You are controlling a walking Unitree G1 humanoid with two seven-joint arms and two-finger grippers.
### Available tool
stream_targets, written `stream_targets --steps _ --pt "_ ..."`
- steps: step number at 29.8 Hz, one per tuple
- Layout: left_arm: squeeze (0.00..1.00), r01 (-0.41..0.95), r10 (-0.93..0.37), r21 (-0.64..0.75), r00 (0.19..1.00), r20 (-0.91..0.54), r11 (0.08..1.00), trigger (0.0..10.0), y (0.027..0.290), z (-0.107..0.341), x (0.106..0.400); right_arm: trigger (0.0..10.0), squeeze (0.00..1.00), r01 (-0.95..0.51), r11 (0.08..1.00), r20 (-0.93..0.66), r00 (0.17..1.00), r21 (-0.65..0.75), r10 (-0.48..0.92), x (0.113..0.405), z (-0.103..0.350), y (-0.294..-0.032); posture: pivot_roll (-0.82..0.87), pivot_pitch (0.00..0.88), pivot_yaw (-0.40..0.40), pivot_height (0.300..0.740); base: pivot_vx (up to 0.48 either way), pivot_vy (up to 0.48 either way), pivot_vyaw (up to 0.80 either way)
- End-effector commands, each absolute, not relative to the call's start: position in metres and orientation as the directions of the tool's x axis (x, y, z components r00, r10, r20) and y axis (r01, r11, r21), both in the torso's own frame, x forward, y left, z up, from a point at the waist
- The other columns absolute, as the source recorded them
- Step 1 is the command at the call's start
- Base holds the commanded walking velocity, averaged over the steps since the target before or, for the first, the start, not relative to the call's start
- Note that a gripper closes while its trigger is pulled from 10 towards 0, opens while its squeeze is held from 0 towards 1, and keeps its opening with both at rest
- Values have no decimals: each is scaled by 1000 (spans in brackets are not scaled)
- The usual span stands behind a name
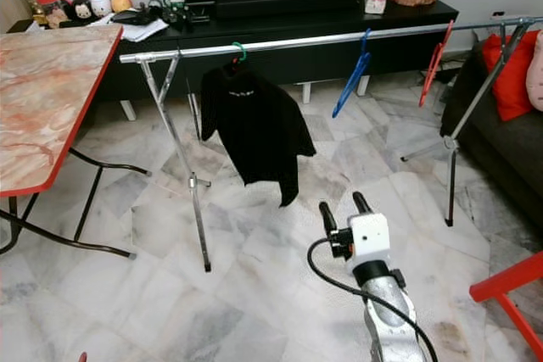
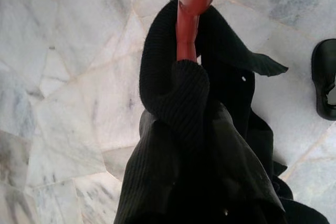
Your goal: Hang hanger
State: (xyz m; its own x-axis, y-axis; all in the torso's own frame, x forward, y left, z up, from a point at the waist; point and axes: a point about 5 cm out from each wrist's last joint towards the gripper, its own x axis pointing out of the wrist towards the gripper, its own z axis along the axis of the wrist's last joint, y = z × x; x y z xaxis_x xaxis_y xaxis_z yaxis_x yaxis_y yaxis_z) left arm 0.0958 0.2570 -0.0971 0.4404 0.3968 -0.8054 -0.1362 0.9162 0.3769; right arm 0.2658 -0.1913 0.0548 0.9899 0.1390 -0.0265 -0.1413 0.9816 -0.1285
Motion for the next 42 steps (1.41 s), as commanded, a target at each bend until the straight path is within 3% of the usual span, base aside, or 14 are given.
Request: stream_targets --steps 1,12,13,16,17,42 --pt "0 -146 417 394 423 -804 907 10000 260 -98 89 10000 1000 -150 980 -1 989 -130 151 271 64 -190 -9 0 42 740 0 0 0" --pt "0 -146 415 391 411 -811 909 10000 260 -99 85 10000 1000 -153 980 -11 988 -131 153 272 68 -192 -7 0 41 740 0 0 0" --pt "0 -144 414 391 409 -813 909 10000 260 -99 85 10000 0 -157 977 -17 988 -143 156 273 68 -193 -7 0 41 740 0 0 0" --pt "0 -143 414 391 408 -814 909 10000 260 -99 85 10000 0 -159 976 -23 987 -147 157 273 68 -193 -7 0 41 740 0 0 0" --pt "0 -144 414 391 407 -814 909 10000 260 -99 85 0 0 -156 977 -21 988 -142 155 274 68 -195 -5 0 38 740 0 0 0" --pt "0 -138 409 387 393 -824 912 10000 260 -100 81 0 0 -159 979 -2 987 -127 160 276 70 -206 -4 0 38 740 0 0 0"
